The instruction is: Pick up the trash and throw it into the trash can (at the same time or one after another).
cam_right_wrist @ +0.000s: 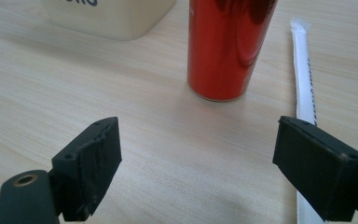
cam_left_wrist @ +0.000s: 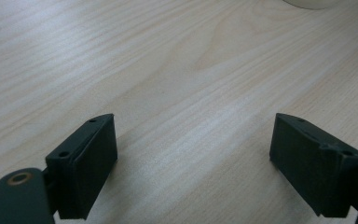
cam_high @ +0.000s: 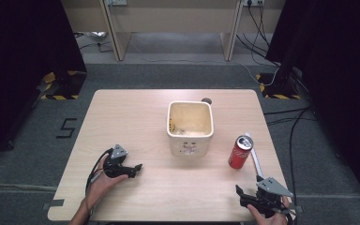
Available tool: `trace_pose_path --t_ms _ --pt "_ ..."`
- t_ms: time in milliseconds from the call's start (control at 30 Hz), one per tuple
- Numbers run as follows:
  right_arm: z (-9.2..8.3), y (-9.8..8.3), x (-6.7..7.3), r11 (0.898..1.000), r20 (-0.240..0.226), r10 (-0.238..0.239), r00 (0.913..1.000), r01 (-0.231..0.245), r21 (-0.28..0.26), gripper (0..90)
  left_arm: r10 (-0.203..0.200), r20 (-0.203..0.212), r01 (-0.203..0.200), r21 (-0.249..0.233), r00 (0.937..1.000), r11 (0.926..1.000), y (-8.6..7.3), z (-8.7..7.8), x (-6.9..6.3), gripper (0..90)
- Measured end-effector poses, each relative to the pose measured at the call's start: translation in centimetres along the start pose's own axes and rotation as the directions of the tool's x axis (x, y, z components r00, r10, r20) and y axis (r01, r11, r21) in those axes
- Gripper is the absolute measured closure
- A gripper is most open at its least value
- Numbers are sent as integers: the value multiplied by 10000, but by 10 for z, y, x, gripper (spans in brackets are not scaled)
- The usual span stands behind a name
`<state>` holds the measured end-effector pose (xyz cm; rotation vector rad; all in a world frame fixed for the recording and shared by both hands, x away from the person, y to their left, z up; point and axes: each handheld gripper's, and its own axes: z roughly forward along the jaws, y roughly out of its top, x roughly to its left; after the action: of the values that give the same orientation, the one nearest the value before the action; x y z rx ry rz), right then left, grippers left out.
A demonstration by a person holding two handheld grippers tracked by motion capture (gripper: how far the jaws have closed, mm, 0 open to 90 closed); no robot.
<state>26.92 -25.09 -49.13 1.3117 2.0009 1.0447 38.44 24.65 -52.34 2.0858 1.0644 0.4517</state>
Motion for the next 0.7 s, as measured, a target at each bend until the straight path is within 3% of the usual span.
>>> trace_pose_path --t_ms 333,700 --pt "-2 6 0 10000 56 -54 10000 54 -44 152 2 -6 -2 8 10000 10000 0 0 0 141" --pt "-1 25 -1 9996 137 -293 9995 294 -51 154 2 -8 -2 10 10000 10000 0 0 0 141"
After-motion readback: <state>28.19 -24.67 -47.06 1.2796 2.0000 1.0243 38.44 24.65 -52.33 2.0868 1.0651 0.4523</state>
